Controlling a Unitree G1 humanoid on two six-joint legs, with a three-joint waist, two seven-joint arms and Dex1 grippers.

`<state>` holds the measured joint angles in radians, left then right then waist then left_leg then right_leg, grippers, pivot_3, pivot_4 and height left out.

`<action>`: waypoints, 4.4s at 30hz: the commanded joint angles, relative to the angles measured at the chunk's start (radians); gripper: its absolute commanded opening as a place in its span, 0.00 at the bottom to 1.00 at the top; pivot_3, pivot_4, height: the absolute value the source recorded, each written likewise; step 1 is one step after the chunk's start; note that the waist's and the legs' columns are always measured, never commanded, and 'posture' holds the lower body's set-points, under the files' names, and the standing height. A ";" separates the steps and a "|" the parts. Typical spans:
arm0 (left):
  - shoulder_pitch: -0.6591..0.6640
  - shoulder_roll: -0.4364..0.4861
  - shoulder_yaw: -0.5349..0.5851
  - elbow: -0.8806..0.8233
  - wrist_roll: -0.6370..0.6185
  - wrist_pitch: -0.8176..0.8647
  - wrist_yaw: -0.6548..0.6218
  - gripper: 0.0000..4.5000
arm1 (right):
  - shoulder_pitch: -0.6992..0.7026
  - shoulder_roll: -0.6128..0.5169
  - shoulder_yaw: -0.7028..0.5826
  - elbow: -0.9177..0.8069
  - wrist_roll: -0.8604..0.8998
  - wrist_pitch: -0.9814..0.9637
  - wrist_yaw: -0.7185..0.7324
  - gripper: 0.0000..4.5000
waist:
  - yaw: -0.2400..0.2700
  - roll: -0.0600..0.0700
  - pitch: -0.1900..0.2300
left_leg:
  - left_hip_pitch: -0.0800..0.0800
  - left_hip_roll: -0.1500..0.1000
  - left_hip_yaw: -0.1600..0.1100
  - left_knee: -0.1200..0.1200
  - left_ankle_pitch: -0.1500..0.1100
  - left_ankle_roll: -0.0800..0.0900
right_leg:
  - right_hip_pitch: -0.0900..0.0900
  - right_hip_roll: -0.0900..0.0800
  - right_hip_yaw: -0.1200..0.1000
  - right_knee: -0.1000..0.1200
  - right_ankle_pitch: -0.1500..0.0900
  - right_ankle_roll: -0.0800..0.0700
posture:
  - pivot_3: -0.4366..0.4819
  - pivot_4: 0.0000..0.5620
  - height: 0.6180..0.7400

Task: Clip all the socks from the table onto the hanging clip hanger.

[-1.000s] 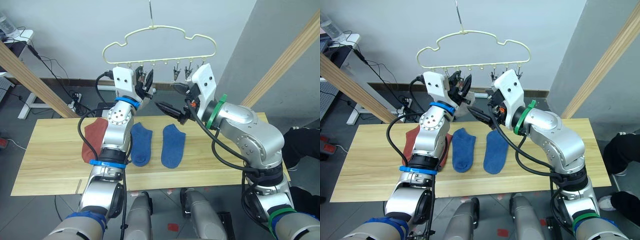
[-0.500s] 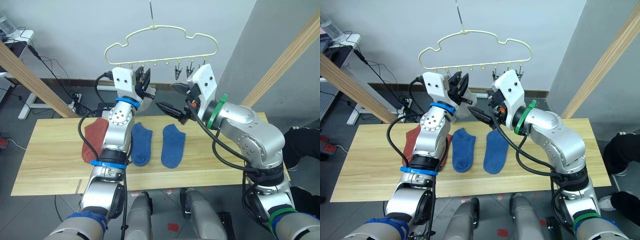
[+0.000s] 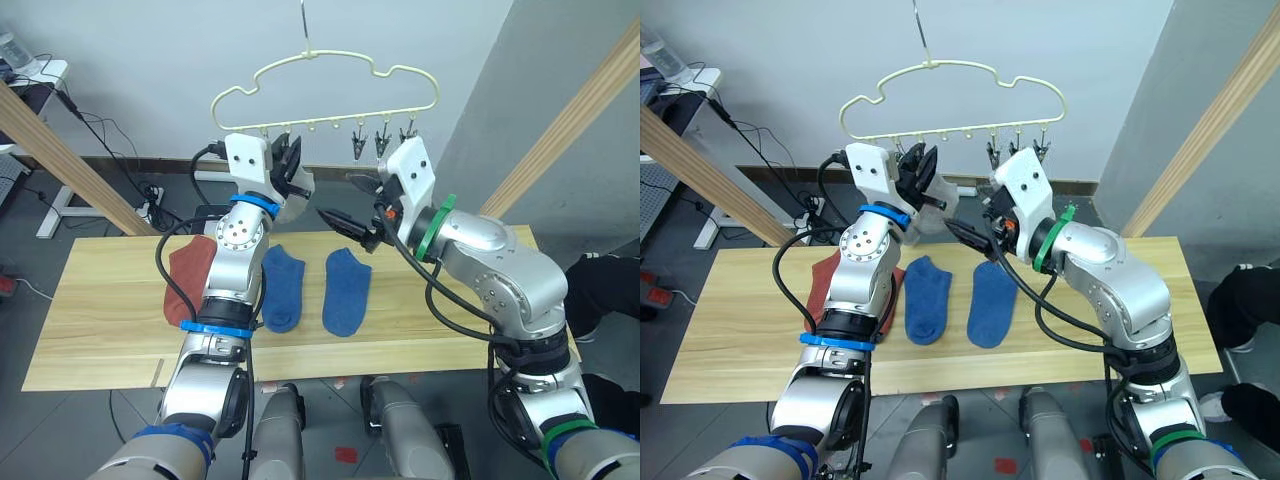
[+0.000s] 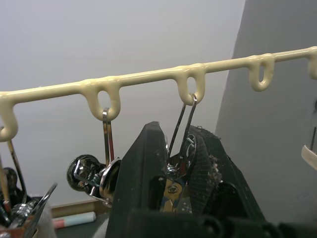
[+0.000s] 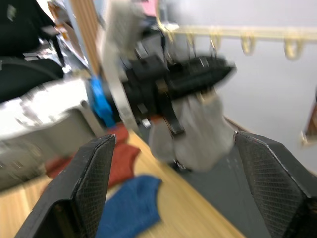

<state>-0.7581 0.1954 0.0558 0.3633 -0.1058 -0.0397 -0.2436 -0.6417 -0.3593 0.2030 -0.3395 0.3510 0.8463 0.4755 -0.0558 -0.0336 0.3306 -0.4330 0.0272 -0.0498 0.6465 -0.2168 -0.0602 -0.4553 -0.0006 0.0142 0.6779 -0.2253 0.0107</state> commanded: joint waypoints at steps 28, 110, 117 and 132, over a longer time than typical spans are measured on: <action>-0.178 0.184 0.506 -0.182 -0.855 1.635 -0.106 0.12 | -0.090 0.174 0.244 0.990 -0.418 -0.541 0.265 0.46 | -0.005 0.000 -0.001 | 0.009 0.002 0.001 -0.001 0.002 0.001 | 0.005 0.001 0.001 0.002 -0.001 0.002 | 0.44 0.56 1.00; -0.183 0.168 0.542 -0.140 -0.851 1.649 -0.051 0.12 | 0.065 -0.014 0.173 -0.008 -0.473 -0.560 0.252 0.00 | -0.002 0.000 0.000 | 0.015 0.001 0.001 -0.004 0.003 -0.004 | 0.012 0.000 0.002 -0.002 -0.002 0.003 | 0.41 0.61 1.00; -0.185 0.169 0.540 -0.137 -0.851 1.646 -0.054 0.12 | 0.060 -0.008 0.172 0.004 -0.488 -0.560 0.241 0.00 | -0.002 0.000 0.000 | 0.015 0.001 0.001 -0.005 0.003 -0.004 | 0.012 0.000 0.002 -0.004 -0.002 0.003 | 0.42 0.61 1.00; -0.133 0.197 0.455 -0.215 -0.845 1.559 -0.116 0.12 | 0.048 0.022 0.162 -0.025 -0.466 -0.531 0.241 0.00 | -0.002 0.000 0.000 | 0.015 0.001 0.001 -0.007 0.004 -0.006 | 0.012 0.000 0.002 -0.005 -0.002 0.003 | 0.41 0.59 1.00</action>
<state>-0.9122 0.3766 0.5493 0.1791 -0.9603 1.5230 -0.3416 -0.5771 -0.3449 0.3769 -0.3109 -0.1275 0.3184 0.7188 -0.0575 -0.0338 0.3303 -0.4178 0.0279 -0.0488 0.6396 -0.2128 -0.0667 -0.4436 -0.0008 0.0162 0.6729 -0.2270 0.0133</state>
